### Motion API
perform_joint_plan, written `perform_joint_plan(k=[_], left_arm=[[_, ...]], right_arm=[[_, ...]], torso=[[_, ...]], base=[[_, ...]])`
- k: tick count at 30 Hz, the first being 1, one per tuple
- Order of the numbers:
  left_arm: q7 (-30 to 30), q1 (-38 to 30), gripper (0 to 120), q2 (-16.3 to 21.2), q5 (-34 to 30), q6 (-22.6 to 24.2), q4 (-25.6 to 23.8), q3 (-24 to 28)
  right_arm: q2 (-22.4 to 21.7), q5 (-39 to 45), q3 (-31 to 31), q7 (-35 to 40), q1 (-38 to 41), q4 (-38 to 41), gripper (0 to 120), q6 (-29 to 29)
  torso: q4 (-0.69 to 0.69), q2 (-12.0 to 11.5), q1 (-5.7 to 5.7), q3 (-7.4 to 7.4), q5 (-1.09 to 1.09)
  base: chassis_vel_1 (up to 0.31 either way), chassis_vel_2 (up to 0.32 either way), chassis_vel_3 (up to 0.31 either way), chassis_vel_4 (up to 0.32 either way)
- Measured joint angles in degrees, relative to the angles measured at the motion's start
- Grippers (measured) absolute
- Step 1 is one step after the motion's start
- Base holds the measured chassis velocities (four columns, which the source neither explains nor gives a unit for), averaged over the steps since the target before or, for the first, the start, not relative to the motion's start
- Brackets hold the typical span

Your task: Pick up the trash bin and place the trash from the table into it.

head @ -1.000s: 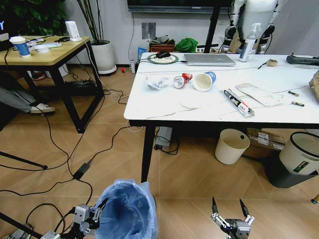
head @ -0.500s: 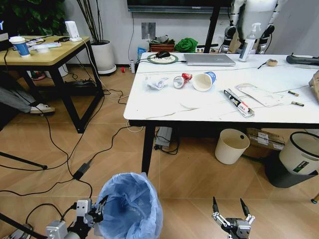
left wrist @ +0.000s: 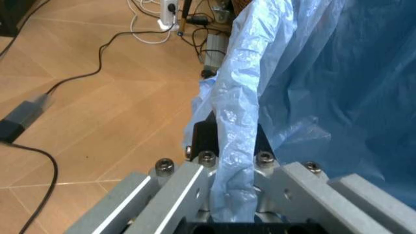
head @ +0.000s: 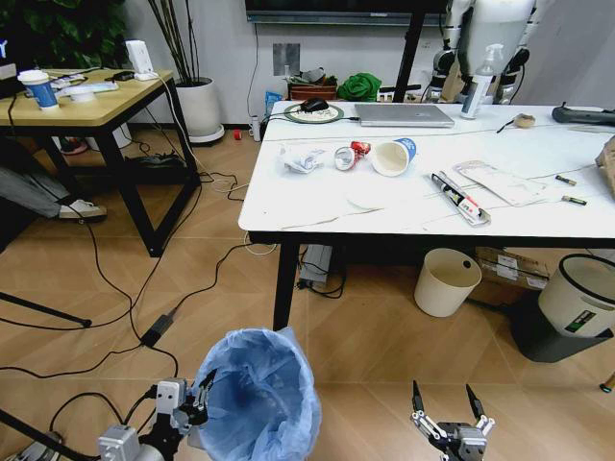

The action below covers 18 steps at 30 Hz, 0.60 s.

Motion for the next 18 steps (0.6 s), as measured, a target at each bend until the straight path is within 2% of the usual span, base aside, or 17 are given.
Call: perform_joint_plan(k=[6, 18], left_arm=[[0.72, 0.28, 0, -0.04, -0.38, -0.76, -0.03, -0.07], [-0.66, 0.27, 0, -1.24, 3.95, -1.41, -1.38, 1.97]], right_arm=[[0.0, 0.0, -0.16, 0.0, 0.69, -0.54, 100, -0.02], [0.0, 0.9, -0.19, 0.0, 1.28, -0.78, 100, 0.11]], torso=[[0.0, 0.0, 0.0, 0.0, 0.0], [0.0, 0.0, 0.0, 0.0, 0.0]], base=[[0.0, 0.0, 0.0, 0.0], [0.0, 0.0, 0.0, 0.0]])
